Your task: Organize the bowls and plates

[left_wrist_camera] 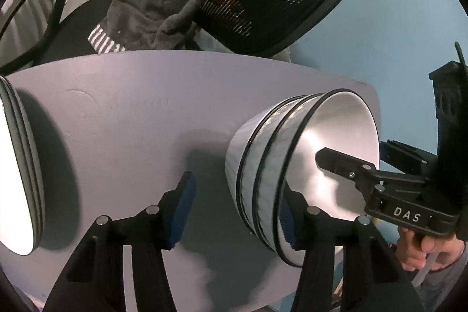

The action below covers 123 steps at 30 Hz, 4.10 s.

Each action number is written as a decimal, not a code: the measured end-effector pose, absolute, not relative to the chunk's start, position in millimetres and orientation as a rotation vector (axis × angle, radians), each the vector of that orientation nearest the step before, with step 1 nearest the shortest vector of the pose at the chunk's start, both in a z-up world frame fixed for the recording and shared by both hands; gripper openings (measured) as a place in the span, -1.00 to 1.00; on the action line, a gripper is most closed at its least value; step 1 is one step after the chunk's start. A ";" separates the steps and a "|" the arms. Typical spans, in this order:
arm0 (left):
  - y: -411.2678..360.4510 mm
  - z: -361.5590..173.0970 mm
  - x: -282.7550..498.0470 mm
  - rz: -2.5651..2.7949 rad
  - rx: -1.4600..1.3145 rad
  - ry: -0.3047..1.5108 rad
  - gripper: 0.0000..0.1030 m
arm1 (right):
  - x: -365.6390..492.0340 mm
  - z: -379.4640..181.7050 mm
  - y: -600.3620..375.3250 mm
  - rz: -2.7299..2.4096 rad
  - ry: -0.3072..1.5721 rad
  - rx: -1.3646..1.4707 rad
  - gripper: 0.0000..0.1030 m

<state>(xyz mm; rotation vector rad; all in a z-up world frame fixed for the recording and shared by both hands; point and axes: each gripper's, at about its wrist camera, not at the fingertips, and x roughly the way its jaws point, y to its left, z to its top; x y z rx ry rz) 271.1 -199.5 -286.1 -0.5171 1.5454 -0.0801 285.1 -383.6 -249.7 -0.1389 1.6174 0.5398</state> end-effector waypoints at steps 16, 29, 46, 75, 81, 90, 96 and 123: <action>-197.4 -282.4 266.9 -0.126 -0.586 1.525 -0.53 | 282.2 -247.1 -366.9 0.615 1.643 -0.145 -0.52; -157.8 -272.0 221.7 -0.066 -0.484 1.544 -0.62 | 242.4 -253.5 -333.2 0.642 1.670 -0.114 -0.53; -88.5 -270.6 122.4 -0.004 -0.498 1.581 -0.62 | 184.0 -260.1 -253.9 0.696 1.673 -0.068 -0.52; -61.1 -277.1 95.5 -0.036 -0.604 1.560 -0.44 | 166.8 -262.7 -239.1 0.669 1.705 -0.040 -0.50; -57.4 -280.7 93.2 -0.010 -0.600 1.555 -0.04 | 164.5 -259.9 -237.6 0.673 1.683 -0.082 -0.52; -62.1 -286.9 100.5 -0.054 -0.639 1.558 0.01 | 165.5 -261.2 -238.0 0.678 1.688 -0.098 -0.49; -73.5 -283.0 104.0 -0.051 -0.627 1.560 -0.19 | 163.7 -261.7 -234.3 0.669 1.684 -0.095 -0.47; -70.6 -275.4 104.8 -0.032 -0.586 1.585 -0.62 | 163.0 -256.4 -240.3 0.604 1.701 -0.024 -0.57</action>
